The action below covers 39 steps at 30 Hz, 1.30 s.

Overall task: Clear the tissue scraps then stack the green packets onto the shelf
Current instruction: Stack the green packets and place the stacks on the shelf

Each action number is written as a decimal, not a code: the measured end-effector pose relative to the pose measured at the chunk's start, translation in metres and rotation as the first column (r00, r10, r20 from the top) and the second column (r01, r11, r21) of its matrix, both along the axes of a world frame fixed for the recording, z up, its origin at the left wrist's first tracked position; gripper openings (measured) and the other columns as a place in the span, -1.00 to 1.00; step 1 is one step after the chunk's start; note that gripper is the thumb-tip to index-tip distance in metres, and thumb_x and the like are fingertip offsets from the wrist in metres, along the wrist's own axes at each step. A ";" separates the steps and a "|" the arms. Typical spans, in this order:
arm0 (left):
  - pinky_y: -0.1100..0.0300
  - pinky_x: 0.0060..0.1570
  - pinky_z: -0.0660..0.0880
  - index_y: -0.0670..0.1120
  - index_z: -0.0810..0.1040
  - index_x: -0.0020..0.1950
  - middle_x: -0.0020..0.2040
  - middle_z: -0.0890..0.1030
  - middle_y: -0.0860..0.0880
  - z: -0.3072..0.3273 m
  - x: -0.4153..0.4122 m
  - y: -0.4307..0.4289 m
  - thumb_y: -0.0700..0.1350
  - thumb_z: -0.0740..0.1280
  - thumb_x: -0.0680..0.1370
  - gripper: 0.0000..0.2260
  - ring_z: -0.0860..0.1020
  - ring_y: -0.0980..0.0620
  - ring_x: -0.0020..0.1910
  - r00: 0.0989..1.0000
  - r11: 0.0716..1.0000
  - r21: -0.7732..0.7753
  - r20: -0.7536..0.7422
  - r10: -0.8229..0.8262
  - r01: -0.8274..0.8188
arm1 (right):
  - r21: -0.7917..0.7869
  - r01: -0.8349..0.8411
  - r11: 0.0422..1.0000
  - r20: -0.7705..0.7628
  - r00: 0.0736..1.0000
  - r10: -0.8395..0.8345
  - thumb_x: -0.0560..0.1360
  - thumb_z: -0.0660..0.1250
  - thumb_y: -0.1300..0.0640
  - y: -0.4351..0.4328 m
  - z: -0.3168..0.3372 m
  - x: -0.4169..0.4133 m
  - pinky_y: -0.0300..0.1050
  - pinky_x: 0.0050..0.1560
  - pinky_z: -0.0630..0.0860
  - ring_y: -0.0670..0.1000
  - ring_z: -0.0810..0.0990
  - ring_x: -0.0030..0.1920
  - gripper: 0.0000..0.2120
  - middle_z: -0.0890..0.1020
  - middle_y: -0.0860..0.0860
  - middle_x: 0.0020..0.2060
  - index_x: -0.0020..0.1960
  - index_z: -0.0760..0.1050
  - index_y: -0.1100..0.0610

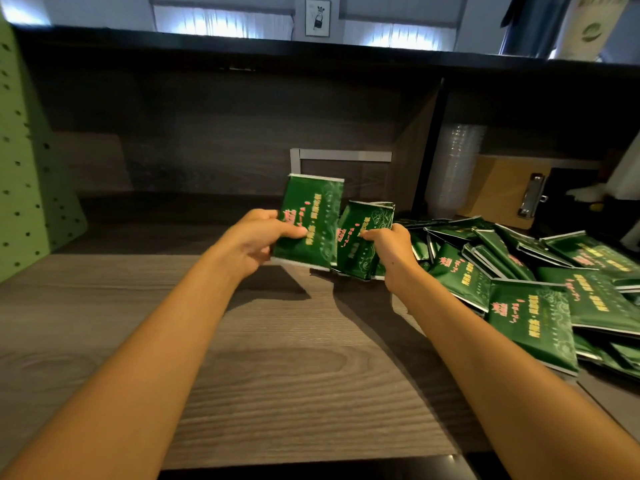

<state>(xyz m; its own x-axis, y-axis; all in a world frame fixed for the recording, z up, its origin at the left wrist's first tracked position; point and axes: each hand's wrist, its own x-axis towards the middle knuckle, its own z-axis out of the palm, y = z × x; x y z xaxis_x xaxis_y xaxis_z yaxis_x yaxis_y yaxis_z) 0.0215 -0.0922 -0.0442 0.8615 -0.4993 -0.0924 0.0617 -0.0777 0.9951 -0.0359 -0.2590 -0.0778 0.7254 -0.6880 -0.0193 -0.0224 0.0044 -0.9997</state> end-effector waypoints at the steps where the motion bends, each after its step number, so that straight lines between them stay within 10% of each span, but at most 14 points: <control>1: 0.21 -0.14 0.53 -0.17 0.53 0.02 -0.05 0.64 -0.11 -0.002 -0.002 -0.002 -0.35 0.33 0.48 -0.83 0.61 0.04 -0.12 0.999 0.999 0.007 -0.009 -0.041 0.041 | 0.005 -0.026 1.000 0.003 1.000 0.026 0.54 0.28 0.21 -0.001 0.000 0.001 0.07 0.35 0.23 0.14 0.23 0.44 -0.40 0.24 0.10 0.47 0.50 0.10 0.21; 11: 0.14 0.00 0.49 -0.17 0.35 0.17 0.07 0.52 -0.10 -0.028 0.001 -0.019 -0.27 0.44 0.43 -0.61 0.53 0.01 0.00 0.955 0.976 0.184 0.292 0.056 -0.114 | 0.108 -0.255 0.961 0.103 0.964 0.245 0.54 0.27 -0.03 0.022 0.000 0.003 0.12 0.47 0.12 0.08 0.13 0.50 -0.28 0.10 0.03 0.52 0.54 -0.04 0.09; 15: -0.02 0.23 0.43 -0.08 0.26 0.14 0.21 0.43 -0.10 -0.030 0.007 -0.017 -0.16 0.51 0.36 -0.48 0.45 -0.06 0.21 0.925 0.952 0.268 0.379 0.038 -0.149 | 0.111 -0.269 0.957 0.133 0.958 0.253 0.54 0.26 0.17 0.023 0.000 0.000 0.17 0.45 0.17 0.10 0.16 0.49 -0.29 0.11 0.07 0.52 0.54 -0.07 0.10; 24: 0.22 -0.04 0.55 -0.01 0.17 0.38 0.05 0.54 -0.03 -0.025 -0.007 -0.015 -0.43 0.34 0.41 -0.34 0.57 0.07 0.02 0.927 0.976 0.088 0.305 -0.219 0.201 | 0.082 -0.336 0.938 0.254 0.918 0.306 0.43 0.07 0.36 0.034 0.007 -0.013 0.20 0.23 0.42 0.15 0.51 0.06 -0.70 0.55 0.16 0.01 0.07 0.46 0.20; 34: -0.02 0.17 0.45 0.00 0.29 0.05 0.08 0.45 -0.13 -0.020 -0.005 -0.002 -0.28 0.24 0.13 -0.48 0.46 -0.08 0.13 0.952 0.977 0.019 0.223 -0.210 0.211 | -0.272 -0.448 0.852 0.071 0.873 0.482 0.38 0.03 0.53 0.026 0.012 -0.018 -0.40 -0.25 0.51 -0.10 0.50 -0.11 -0.53 0.51 0.02 -0.08 0.13 0.32 0.11; 39: -0.04 0.18 0.46 0.02 0.37 0.15 0.18 0.52 -0.13 -0.024 -0.003 -0.002 -0.23 0.30 0.20 -0.47 0.50 -0.10 0.17 0.954 0.970 0.053 0.172 -0.244 0.239 | -0.482 -0.398 0.780 -0.100 0.910 0.403 0.18 0.16 0.25 0.032 0.015 -0.017 0.12 0.14 0.50 0.16 0.51 0.11 -0.49 0.53 0.21 0.10 0.13 0.40 0.32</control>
<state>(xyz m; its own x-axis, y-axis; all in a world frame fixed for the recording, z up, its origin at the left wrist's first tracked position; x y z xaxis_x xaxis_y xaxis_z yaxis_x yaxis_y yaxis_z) 0.0188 -0.0939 -0.0680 0.7194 -0.6939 0.0310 -0.1389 -0.1000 0.9852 -0.0529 -0.2272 -0.0624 0.9364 -0.2536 0.2427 0.0943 -0.4841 -0.8699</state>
